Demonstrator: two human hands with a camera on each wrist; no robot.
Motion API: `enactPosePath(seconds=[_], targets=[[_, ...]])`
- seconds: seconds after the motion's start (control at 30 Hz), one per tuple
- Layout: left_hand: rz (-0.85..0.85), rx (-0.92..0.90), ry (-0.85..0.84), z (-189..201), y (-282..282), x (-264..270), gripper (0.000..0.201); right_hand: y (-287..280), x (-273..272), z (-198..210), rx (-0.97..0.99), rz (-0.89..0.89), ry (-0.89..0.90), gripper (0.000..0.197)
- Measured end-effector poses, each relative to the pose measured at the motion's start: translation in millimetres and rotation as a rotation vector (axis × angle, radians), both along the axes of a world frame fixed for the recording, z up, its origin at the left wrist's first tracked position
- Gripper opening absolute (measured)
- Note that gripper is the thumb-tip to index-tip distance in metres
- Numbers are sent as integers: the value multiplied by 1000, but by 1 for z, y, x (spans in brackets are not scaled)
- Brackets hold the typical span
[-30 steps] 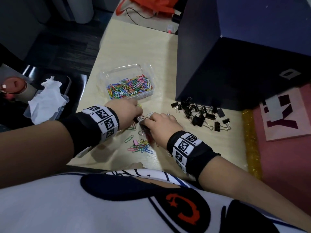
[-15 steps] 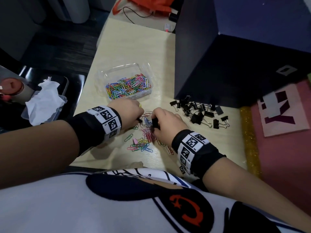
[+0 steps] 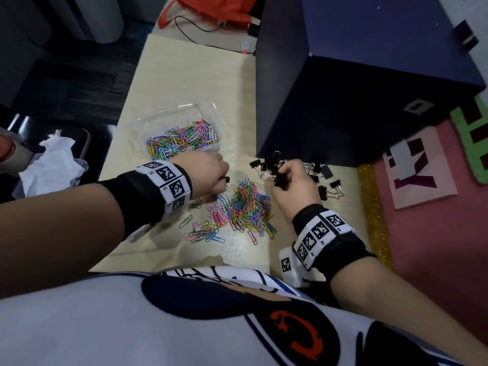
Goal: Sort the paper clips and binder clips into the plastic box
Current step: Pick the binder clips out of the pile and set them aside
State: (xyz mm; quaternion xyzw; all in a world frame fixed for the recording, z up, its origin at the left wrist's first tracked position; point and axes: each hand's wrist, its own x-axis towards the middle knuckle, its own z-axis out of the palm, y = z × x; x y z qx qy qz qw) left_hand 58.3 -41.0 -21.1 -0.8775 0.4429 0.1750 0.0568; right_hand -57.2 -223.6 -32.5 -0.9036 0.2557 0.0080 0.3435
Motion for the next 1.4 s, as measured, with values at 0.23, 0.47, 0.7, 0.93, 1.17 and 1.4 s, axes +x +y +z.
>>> enactPosePath(seconds=[0.23, 0.47, 0.7, 0.93, 1.17, 1.4], targets=[[131, -272, 102, 2, -37, -7, 32, -27, -1, -2, -76, -206, -18, 35], [243, -170, 126, -15, -26, -1, 39, -25, -5, -5, -260, -4, -68, 27], [351, 56, 11, -23, 8, -8, 31, 10, -6, -21, -261, 331, 251, 42], [271, -154, 188, -31, 15, -23, 38, 28, 4, -17, -227, 412, 230, 52], [446, 13, 114, -24, 45, -10, 36, 28, 17, -8, -297, 364, 413, 54], [379, -103, 266, -28, 43, -25, 43, 38, 17, -7, -287, 345, 330, 56]])
